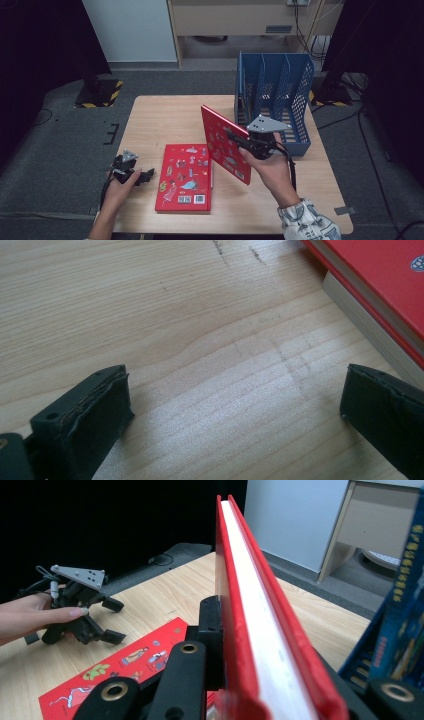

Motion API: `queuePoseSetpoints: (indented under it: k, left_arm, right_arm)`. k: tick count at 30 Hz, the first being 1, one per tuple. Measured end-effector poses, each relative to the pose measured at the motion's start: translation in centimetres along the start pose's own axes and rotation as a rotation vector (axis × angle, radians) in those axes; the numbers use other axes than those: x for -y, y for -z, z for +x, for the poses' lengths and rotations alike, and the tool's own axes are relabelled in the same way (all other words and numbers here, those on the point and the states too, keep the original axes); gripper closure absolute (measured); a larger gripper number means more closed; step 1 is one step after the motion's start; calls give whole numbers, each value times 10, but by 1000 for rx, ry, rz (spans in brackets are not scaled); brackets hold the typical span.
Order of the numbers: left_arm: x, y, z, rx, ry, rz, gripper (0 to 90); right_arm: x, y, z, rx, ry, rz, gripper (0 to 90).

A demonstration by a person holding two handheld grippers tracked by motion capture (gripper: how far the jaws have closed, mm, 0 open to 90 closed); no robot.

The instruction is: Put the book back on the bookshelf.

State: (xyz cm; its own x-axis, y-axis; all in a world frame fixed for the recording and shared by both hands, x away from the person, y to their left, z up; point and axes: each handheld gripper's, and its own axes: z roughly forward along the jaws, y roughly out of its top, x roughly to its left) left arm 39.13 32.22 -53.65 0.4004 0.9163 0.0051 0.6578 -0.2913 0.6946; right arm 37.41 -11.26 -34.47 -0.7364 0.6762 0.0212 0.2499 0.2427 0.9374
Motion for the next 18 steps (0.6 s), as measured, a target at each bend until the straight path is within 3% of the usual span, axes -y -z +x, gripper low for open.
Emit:
queuePoseSetpoints:
  k: [18]
  left_arm:
    - [-1, -1, -2, -4, 5, 1, 0]
  right_arm:
    - [19, 33, -11, 29, -26, 3, 794]
